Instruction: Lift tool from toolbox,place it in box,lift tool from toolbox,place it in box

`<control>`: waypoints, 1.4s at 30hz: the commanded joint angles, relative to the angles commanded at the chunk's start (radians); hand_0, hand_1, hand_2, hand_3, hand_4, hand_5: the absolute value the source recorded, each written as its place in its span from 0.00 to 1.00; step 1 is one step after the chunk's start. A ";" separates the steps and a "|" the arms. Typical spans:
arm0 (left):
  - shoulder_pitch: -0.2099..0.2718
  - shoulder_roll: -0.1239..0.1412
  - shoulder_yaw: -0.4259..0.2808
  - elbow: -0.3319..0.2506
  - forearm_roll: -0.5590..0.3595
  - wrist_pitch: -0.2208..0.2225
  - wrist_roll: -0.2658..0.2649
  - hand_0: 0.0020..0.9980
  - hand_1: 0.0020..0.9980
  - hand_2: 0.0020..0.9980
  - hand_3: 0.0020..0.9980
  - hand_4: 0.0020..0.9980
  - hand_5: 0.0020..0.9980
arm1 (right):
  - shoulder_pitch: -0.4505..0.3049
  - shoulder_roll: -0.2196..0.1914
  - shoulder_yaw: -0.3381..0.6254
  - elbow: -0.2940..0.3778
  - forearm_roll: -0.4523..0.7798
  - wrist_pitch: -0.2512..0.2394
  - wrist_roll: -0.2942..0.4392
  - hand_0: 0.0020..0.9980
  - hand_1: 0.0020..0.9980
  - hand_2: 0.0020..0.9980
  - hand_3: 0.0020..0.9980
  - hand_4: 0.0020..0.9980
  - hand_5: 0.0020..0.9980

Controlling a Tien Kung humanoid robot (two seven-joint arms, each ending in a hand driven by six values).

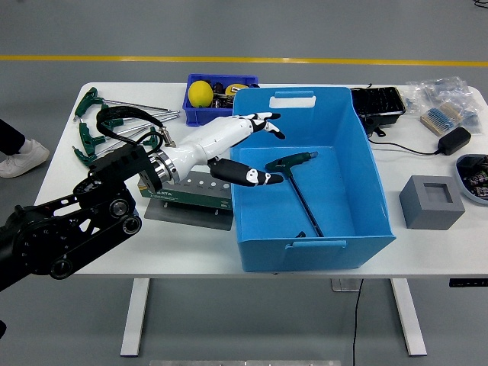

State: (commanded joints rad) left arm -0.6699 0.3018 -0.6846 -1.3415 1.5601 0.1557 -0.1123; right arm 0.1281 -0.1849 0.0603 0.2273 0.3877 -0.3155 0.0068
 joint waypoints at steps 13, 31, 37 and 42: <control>0.307 -0.091 -0.362 -0.035 -0.546 -0.023 -0.047 0.79 0.81 0.91 0.78 0.93 0.70 | -0.003 0.001 -0.003 -0.001 -0.002 0.003 0.001 0.70 0.67 0.73 0.56 0.79 0.69; 0.569 -0.145 -0.533 -0.116 -0.704 -0.074 -0.029 0.81 0.81 0.92 0.79 0.95 0.84 | -0.012 0.007 0.002 -0.002 -0.011 0.002 0.000 0.69 0.67 0.73 0.56 0.79 0.69; 0.576 -0.151 -0.560 -0.104 -0.662 -0.069 0.000 0.81 0.82 0.92 0.79 0.94 0.84 | -0.014 0.009 0.004 -0.002 -0.014 0.001 -0.001 0.70 0.67 0.73 0.56 0.79 0.69; 0.580 -0.158 -0.597 -0.101 -0.613 -0.055 0.029 0.82 0.82 0.93 0.79 0.93 0.80 | -0.015 0.009 0.003 -0.001 -0.013 0.002 -0.001 0.69 0.67 0.73 0.56 0.79 0.69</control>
State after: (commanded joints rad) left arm -0.0900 0.1436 -1.2813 -1.4420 0.9474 0.1011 -0.0831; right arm 0.1129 -0.1763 0.0632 0.2258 0.3748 -0.3139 0.0062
